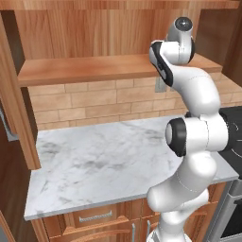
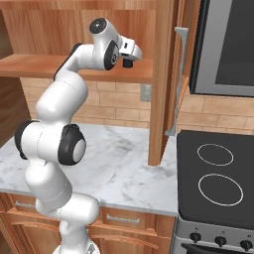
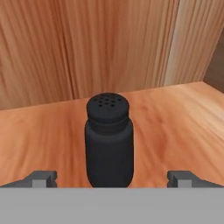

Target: Move the ketchup and shaker from the cabinet to the dining counter.

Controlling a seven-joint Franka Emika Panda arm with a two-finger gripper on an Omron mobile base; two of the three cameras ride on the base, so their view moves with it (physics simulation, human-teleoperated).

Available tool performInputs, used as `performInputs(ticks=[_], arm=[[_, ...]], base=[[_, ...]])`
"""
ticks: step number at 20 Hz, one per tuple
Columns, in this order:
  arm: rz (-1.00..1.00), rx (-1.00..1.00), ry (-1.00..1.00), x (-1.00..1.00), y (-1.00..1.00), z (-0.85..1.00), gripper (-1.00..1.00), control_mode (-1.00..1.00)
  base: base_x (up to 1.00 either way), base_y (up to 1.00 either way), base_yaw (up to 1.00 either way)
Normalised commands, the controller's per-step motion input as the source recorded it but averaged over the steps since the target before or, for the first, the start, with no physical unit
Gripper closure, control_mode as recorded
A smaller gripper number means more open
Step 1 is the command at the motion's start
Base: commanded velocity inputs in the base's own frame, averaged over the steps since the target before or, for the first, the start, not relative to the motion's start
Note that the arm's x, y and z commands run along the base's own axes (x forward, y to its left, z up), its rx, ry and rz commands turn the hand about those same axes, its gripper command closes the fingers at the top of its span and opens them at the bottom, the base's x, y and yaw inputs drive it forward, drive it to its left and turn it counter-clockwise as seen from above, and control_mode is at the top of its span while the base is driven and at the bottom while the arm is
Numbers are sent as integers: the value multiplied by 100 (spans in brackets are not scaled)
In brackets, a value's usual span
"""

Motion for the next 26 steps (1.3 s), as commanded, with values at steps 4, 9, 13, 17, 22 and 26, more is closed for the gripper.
performInputs(ticks=[4,9,13,17,22,26], arm=[[0,1,2,10,-4,0,-100,-100],[0,0,0,18,-5,0,-100,-100],[0,0,0,17,0,0,-100,-100],[0,0,0,7,0,0,-100,-100],[0,0,0,1,0,0,-100,-100],[0,0,0,0,-1,-1,-100,-100]], base=[[0,0,0],[0,0,0],[0,0,0],[0,0,0],[0,0,0],[0,0,0]])
